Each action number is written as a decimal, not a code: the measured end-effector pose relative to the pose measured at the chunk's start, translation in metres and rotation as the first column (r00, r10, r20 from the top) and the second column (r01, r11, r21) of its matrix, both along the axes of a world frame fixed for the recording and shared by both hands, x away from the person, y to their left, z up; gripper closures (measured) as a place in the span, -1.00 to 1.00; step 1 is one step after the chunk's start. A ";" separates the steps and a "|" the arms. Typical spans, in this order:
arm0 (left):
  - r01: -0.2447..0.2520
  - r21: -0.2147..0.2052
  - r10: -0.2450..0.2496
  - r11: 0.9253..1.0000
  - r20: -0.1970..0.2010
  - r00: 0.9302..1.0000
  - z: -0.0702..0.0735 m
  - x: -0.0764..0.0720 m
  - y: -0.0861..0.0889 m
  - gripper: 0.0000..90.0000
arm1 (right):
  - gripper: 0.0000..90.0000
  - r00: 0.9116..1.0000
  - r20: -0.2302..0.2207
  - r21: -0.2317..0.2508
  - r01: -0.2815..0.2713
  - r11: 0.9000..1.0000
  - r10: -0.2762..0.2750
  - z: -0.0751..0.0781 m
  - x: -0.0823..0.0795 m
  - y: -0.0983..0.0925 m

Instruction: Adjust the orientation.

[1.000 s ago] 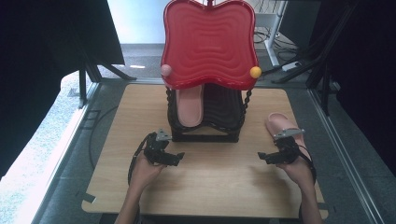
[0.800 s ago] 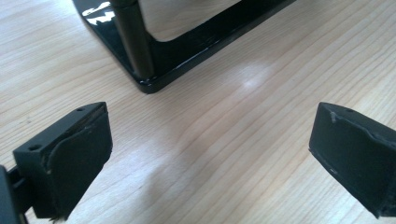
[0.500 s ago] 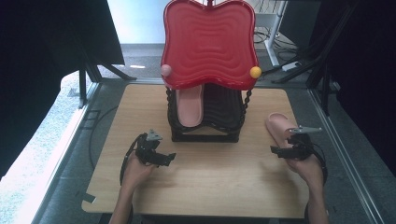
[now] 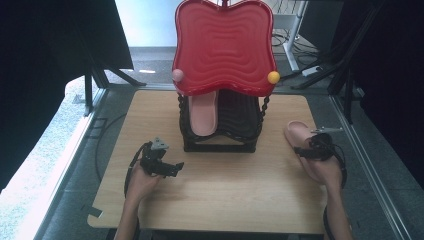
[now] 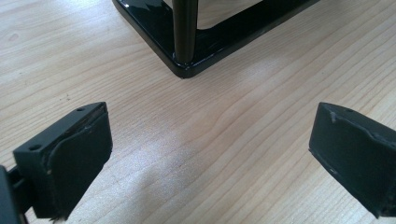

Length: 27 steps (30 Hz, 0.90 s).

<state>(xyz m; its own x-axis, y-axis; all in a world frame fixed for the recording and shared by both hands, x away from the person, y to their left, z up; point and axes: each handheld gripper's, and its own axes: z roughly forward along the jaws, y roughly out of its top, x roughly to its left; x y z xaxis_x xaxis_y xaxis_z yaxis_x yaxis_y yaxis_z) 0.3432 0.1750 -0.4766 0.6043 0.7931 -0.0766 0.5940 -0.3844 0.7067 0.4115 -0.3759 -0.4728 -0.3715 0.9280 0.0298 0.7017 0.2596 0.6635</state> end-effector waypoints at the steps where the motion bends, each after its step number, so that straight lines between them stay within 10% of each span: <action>1: 0.000 -0.003 0.000 1.000 -0.001 1.000 0.000 0.000 0.000 -1.00 | -0.08 1.000 0.004 0.003 -0.009 1.000 0.009 -0.001 0.002 0.000; 12: 0.011 0.010 -0.010 1.000 -0.006 1.000 -0.002 0.000 -0.003 -0.98 | 0.76 0.998 0.020 -0.026 -0.063 0.998 0.064 -0.005 0.021 0.007; 27: 0.024 0.009 -0.024 1.000 0.007 1.000 0.003 -0.002 -0.002 -0.97 | 0.80 0.990 0.060 -0.022 -0.129 0.991 0.130 0.018 -0.003 0.003</action>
<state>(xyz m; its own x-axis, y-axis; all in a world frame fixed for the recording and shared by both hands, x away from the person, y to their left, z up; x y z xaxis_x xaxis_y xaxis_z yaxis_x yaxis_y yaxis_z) 0.3411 0.1728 -0.4736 0.6233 0.7792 -0.0658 0.5800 -0.4042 0.7073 0.4086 -0.3732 -0.4547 -0.4889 0.8722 -0.0127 0.6196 0.3575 0.6988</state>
